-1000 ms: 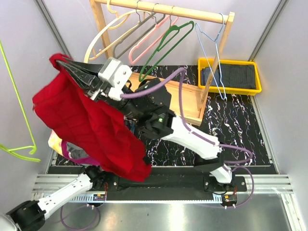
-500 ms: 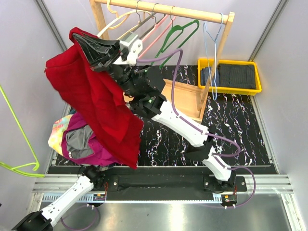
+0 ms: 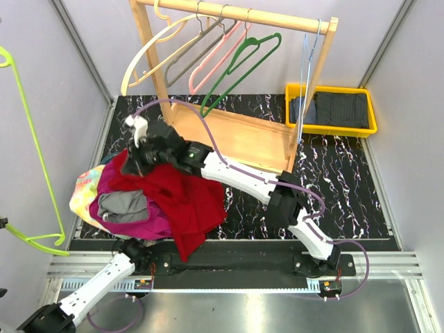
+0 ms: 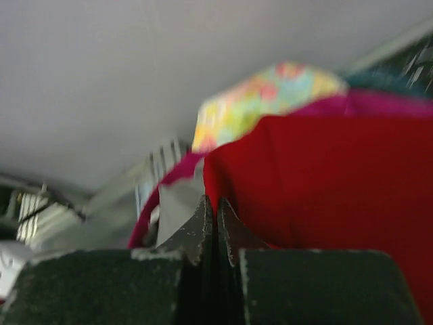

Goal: Remove the skirt from the hanger

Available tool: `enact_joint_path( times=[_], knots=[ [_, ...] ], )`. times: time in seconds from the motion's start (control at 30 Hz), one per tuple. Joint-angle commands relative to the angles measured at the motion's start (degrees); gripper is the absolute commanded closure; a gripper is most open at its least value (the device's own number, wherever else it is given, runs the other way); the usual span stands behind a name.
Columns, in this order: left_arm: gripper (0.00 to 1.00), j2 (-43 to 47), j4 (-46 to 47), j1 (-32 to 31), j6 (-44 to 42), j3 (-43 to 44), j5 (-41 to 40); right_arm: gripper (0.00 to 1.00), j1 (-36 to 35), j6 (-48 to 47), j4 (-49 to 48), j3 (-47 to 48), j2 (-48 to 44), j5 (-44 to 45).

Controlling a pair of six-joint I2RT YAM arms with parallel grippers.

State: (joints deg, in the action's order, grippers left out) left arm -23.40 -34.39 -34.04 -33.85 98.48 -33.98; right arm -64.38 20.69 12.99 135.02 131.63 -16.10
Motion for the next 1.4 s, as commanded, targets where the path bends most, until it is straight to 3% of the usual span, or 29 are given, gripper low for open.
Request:
enact_joint_path(
  times=[0.0, 0.1, 0.17, 0.33, 0.43, 0.47, 0.5, 0.67, 0.8, 0.97, 1.23, 1.37],
  knots=[
    [1.00, -4.10, 1.26, 0.12, 1.94, 0.57, 4.88, 0.98, -0.31, 5.50, 11.17, -4.48, -2.69, -13.24],
    [1.00, -5.60, 1.08, 0.20, 2.38, 1.36, 6.81, 0.89, -0.13, 5.85, 13.09, -11.43, -3.84, -18.69],
    [1.00, -6.57, 1.08, 0.20, 2.64, 1.89, 7.69, 0.78, -0.22, 6.21, 15.38, -13.98, -2.88, -23.94],
    [1.00, -9.82, 1.17, 0.20, 3.00, 3.83, 10.33, 0.64, -0.66, 0.68, 35.14, -10.75, 4.49, -26.53],
    [1.00, -11.93, 0.73, 0.12, 2.30, 4.62, 12.26, 0.36, -2.06, -3.19, 37.89, -13.72, 4.43, -24.08],
    [1.00, -13.24, 0.29, 0.20, 1.77, 5.14, 12.79, 0.08, -2.41, -4.15, 37.81, -14.25, 3.99, -22.50],
    [1.00, -13.95, -0.06, 0.20, 1.59, 5.58, 13.40, 0.01, -2.50, -4.25, 37.63, -14.61, 3.37, -21.62],
    [1.00, -22.11, -10.42, 0.20, 2.20, 14.26, 14.55, 0.00, -3.91, -5.21, 34.74, -13.82, -5.84, -8.47],
    [1.00, -22.05, -12.71, 0.20, 1.59, 13.33, 15.17, 0.00, -6.54, -6.27, 29.56, -12.86, -16.48, 0.44],
    [1.00, -18.10, -15.70, 0.20, -0.78, 8.06, 14.38, 0.00, -7.69, -4.61, 28.32, -11.88, -28.70, 3.35],
    [1.00, -14.40, -19.83, 0.12, -8.07, 3.83, 16.22, 0.00, -7.69, 0.31, 23.14, -23.47, -43.19, 2.92],
    [1.00, -16.06, -22.03, 1.17, -16.48, 3.21, 20.95, 0.00, -7.78, 2.68, 9.65, -31.82, -54.79, 3.52]
  ],
)
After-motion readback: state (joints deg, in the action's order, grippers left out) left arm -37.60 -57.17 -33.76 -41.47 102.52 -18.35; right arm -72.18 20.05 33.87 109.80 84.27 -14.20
